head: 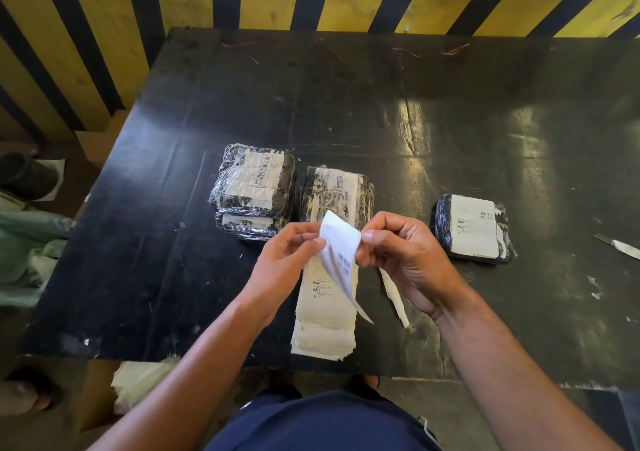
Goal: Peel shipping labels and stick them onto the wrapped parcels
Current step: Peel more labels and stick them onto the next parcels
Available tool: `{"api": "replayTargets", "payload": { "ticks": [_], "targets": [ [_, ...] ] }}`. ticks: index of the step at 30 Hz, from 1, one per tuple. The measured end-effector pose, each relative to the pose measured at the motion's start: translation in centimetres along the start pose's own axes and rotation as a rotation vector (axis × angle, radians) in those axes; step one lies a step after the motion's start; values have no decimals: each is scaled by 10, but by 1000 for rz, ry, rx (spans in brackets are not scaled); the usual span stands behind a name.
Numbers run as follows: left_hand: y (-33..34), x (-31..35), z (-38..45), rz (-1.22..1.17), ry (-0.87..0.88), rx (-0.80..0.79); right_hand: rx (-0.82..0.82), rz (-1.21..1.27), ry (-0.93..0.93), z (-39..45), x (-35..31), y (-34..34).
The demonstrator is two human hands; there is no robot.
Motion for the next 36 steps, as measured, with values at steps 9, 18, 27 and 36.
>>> {"api": "replayTargets", "payload": {
  "ticks": [9, 18, 27, 36],
  "targets": [
    [16, 26, -24, 44, 349, -49, 49, -144, -72, 3, 1, 3],
    [14, 19, -20, -10, 229, -13, 49, -194, -102, 2, 7, 5],
    [8, 1, -4, -263, -11, 61, 242, -159, 14, 2, 26, -6],
    [-16, -11, 8, -515, -99, 176, 500, 177, 141, -1, 52, -35]
  ]
}}
Point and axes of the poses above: each hand's wrist, its own z-axis towards the middle knuckle, its own y-axis out of the palm, x = y × z, the point moved 4 cm from there along z, towards the middle knuckle, and after that the axes turned 13 degrees about -y, right-handed, at the moved point
